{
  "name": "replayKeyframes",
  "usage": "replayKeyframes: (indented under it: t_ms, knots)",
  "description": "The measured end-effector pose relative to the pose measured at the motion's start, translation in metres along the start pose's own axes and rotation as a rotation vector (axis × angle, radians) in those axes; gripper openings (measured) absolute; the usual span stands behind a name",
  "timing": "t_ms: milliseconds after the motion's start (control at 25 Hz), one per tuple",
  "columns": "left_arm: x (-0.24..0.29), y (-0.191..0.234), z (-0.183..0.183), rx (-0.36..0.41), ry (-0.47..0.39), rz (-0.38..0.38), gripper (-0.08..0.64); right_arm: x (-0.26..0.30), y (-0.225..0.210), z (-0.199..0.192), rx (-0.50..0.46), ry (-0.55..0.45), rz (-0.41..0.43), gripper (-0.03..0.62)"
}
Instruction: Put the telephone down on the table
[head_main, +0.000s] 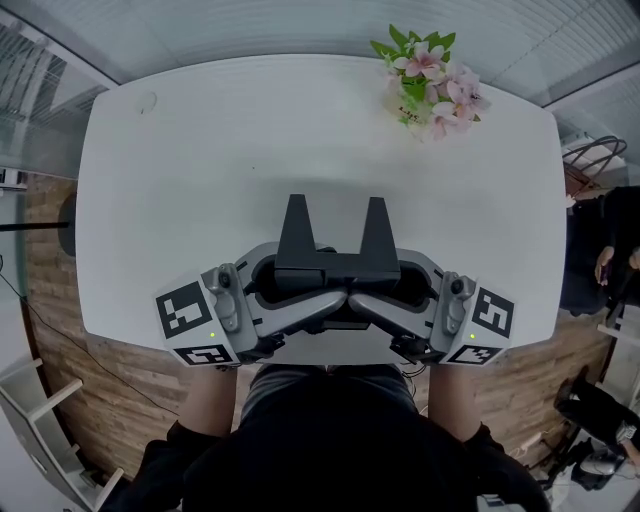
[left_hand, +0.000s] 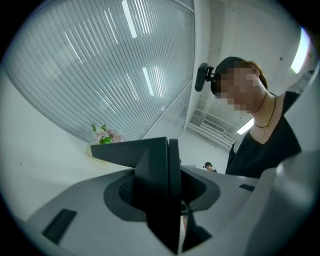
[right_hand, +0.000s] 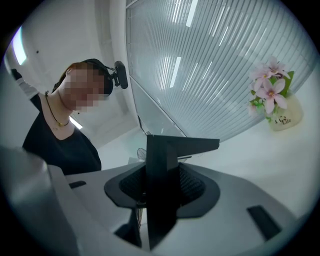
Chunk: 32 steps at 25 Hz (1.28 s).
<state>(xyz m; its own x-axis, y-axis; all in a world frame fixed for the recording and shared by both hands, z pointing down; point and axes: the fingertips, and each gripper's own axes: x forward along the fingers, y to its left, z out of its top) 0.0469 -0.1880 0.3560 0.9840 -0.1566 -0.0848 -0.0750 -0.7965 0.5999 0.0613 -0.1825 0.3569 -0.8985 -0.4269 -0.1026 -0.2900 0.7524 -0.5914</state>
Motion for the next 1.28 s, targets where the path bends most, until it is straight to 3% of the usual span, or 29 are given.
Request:
replayKeyframes:
  t_ms: [1280]
  knots:
    - [-0.001,0.057,-0.032,-0.201,0.031,0.064,0.189,0.005,-0.056,-0.034,0.197,0.034,-0.054,0.173]
